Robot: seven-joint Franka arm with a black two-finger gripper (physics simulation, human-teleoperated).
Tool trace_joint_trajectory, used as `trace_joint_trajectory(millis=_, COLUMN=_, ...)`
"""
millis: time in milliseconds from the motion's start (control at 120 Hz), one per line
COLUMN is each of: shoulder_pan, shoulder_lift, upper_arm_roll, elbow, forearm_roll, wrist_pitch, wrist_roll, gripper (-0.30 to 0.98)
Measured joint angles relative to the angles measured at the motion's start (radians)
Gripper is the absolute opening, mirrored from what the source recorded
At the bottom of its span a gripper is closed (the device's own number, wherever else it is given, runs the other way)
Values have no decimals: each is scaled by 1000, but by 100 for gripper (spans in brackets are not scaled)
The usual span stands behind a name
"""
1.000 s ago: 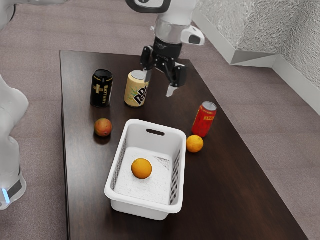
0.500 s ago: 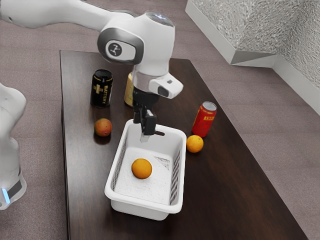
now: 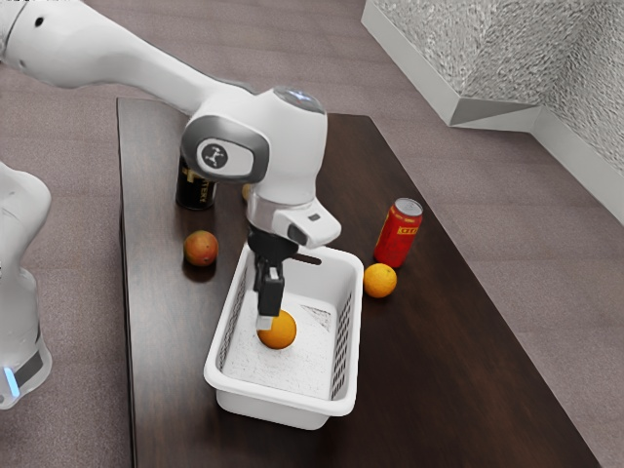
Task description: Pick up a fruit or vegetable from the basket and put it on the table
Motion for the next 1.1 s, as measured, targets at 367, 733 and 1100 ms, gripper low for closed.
trace_joint_trajectory(millis=367, shoulder_pan=56, shoulder_lift=33, upper_arm_roll=-50, elbow=0, forearm_roll=57, wrist_pitch=32, wrist_roll=106, gripper=68)
trace_joint_trajectory(millis=733, shoulder_pan=84, shoulder_lift=73, upper_arm_roll=-62, elbow=0, forearm_roll=103, wrist_pitch=70, wrist_roll=175, gripper=68)
trace_joint_trajectory(millis=1100, shoulder_pan=87, shoulder_lift=134, upper_arm_roll=-62, elbow=-33, forearm_roll=70, wrist_pitch=147, wrist_roll=204, gripper=68)
